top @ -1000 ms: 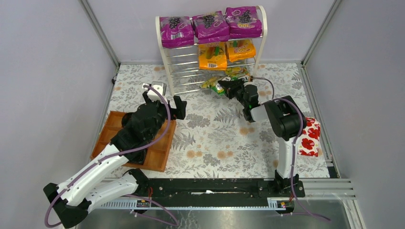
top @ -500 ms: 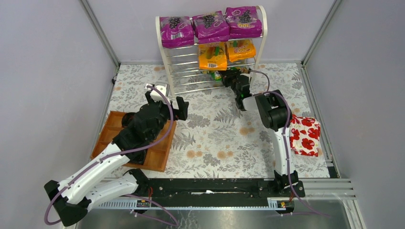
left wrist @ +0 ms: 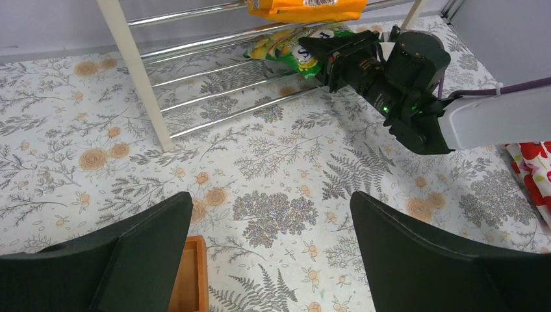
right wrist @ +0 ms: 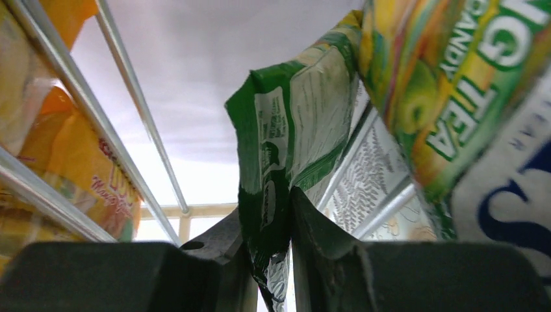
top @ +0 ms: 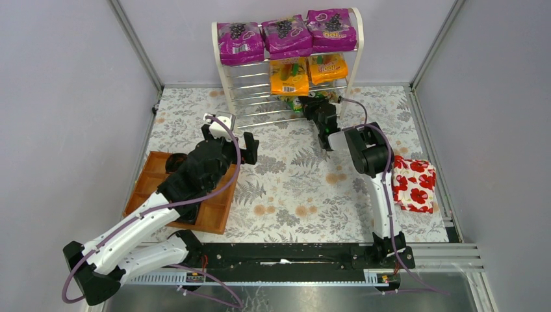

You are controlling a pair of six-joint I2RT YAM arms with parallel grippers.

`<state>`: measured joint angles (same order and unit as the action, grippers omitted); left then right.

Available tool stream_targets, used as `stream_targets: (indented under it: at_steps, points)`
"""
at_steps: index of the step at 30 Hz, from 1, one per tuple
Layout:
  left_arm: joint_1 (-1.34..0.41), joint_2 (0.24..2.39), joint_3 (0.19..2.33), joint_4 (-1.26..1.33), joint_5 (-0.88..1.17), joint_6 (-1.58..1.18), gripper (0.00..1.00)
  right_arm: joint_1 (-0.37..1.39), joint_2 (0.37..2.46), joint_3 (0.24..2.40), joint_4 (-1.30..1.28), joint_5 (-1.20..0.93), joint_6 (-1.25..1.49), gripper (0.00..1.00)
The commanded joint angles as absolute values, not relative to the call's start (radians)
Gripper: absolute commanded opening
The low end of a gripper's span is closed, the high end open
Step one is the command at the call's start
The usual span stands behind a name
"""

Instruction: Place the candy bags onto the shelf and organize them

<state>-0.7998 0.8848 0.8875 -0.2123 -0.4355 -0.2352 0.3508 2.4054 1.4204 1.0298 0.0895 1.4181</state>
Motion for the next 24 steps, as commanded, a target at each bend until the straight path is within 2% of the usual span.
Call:
stream_targets:
  at_steps: [1, 21, 24]
  points:
    - [-0.803, 0.877, 0.887, -0.169, -0.445, -0.226, 0.96, 0.362, 2.383, 1.408, 1.063, 0.181, 1.408, 0.14]
    - [-0.804, 0.884, 0.887, -0.17, -0.433, -0.23, 0.97, 0.448, 2.34, 1.407, 0.859, 0.316, 1.43, 0.15]
    - [-0.804, 0.883, 0.888, -0.173, -0.432, -0.23, 0.97, 0.455, 2.332, 1.418, 0.83, 0.319, 1.427, 0.3]
